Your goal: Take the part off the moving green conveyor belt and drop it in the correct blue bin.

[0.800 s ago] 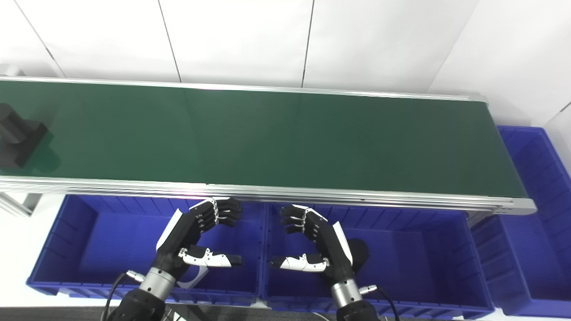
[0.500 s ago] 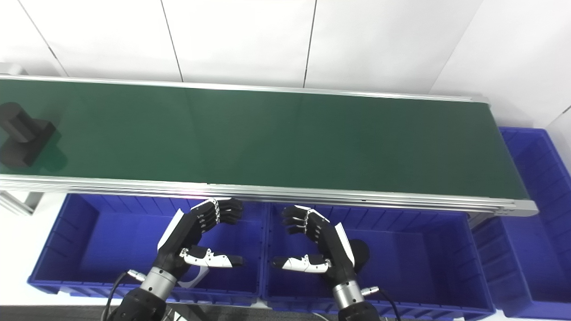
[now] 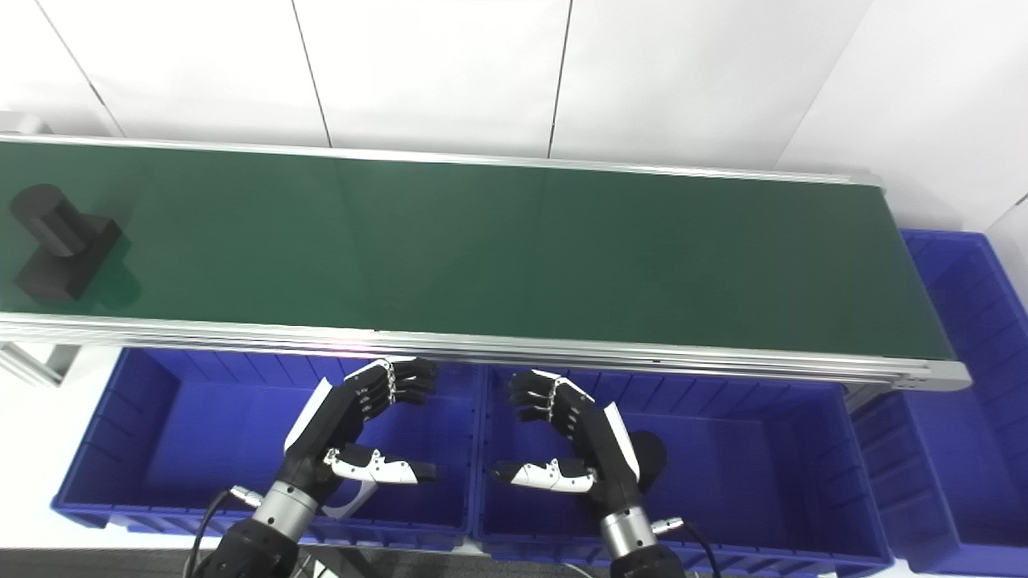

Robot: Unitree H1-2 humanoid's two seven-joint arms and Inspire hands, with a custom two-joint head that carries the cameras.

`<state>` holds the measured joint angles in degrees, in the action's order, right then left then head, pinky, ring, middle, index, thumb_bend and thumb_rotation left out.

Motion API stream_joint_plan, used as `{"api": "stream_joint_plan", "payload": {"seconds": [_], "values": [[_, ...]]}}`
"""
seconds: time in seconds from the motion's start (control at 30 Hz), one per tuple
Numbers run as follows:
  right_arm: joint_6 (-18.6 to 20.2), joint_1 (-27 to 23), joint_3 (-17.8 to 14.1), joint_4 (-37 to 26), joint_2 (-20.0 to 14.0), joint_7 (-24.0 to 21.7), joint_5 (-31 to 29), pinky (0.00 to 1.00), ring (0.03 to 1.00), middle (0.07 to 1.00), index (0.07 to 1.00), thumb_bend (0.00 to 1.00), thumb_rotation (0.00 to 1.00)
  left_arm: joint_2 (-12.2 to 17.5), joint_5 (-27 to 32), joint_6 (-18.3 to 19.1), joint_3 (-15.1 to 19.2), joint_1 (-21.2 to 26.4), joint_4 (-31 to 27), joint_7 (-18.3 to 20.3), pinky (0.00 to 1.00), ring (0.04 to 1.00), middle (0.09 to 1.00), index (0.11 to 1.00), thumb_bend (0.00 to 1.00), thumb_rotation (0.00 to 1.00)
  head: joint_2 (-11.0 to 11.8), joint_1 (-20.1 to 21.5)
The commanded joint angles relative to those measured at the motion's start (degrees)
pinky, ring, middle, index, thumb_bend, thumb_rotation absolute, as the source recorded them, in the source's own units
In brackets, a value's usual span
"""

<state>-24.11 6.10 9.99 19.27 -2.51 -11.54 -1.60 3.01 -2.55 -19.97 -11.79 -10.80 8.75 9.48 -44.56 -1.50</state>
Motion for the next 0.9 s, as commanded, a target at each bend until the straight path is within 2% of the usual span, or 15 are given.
{"api": "stream_joint_plan", "payload": {"seconds": [0.0,0.17,0.87], "values": [[-2.8,-0.2,-0.4,-0.9,0.5,-0.7,-0.8,0.65,0.709,0.731,0.713,0.94,0.21,-0.1,0.7,-1.8,-0.1,1.1,-1.1,0.5,0.69,0.72,0.747,0.711,0.91,0.05,0.0,0.0],[-2.8,-0.2,-0.4,-1.0,0.5,-0.6,-0.4,0.65,0.709,0.731,0.714,0.95,0.22,-0.2,0.2,-0.8,0.0,0.8,-1.8,0.4,0.69,0.716,0.74,0.708,0.91,0.06,0.0,0.0],[-2.8,-0.3,-0.3,-0.5,0.6,-0.4,0.1,0.66,0.71,0.733,0.712,0.95,0.23,-0.1,0.4,-1.3,0.2,0.8,-1.1,0.7,0.69,0.712,0.738,0.709,0.91,0.05,0.8,0.2]]}}
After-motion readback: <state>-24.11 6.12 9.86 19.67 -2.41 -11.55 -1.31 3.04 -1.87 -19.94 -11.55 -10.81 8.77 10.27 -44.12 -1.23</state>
